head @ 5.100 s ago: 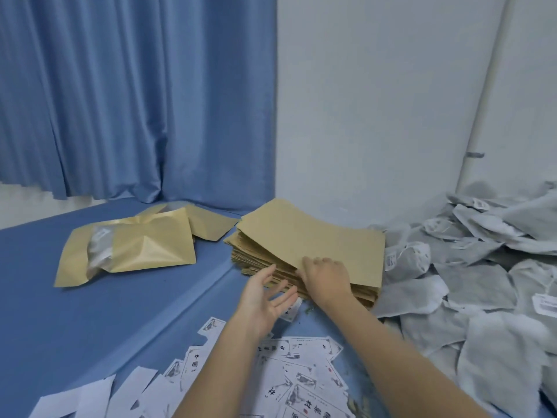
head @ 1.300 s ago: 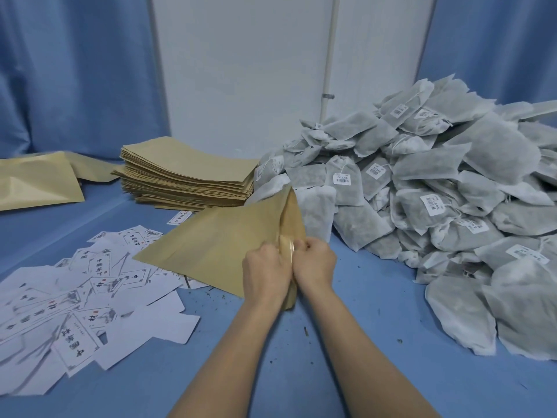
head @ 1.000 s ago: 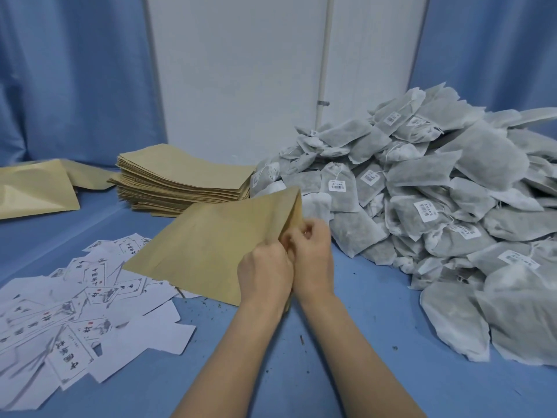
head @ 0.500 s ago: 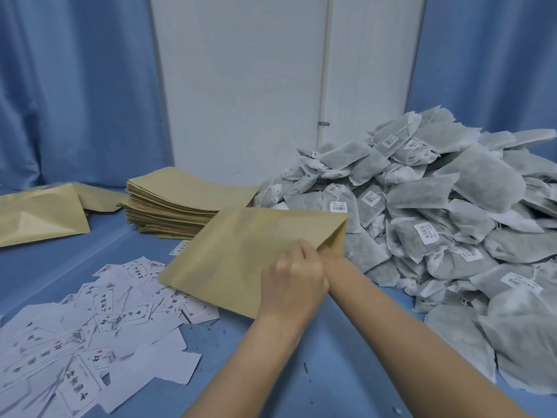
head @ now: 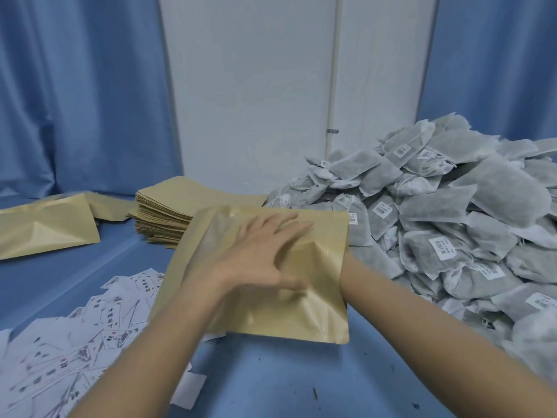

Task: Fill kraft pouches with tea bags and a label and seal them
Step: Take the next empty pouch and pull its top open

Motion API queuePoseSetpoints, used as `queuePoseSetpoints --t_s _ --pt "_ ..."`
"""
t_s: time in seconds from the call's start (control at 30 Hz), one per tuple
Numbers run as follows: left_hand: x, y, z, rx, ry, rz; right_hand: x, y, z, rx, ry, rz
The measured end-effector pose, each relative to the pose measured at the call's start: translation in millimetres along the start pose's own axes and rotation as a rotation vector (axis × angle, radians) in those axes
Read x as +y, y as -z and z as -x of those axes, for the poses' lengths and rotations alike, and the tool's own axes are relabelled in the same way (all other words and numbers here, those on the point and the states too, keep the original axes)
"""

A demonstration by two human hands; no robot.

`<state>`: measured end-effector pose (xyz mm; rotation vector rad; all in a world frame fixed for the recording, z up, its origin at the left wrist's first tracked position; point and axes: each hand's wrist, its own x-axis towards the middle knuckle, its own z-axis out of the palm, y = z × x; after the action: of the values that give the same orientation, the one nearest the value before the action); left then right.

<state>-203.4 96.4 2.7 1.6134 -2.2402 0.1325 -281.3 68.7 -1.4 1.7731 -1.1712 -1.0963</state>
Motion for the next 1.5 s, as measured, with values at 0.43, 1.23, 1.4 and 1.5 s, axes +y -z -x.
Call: queuePoseSetpoints --t_s 0.43,1.23,1.4,1.5 --pt "-88 -3 22 0.047 0.13 0.23 2 -90 -71 1.068 0.082 -1.945" --pt "-90 -51 2 -0.063 0.216 0.398 18 -124 -76 0.703 0.475 -2.015" --pt "-80 -56 -1 -0.055 0.156 0.438 -4 -79 -90 0.637 0.297 -1.775" --pt "-77 -59 -6 -0.056 0.163 0.504 -13 -79 -91 0.686 0.368 -1.566"
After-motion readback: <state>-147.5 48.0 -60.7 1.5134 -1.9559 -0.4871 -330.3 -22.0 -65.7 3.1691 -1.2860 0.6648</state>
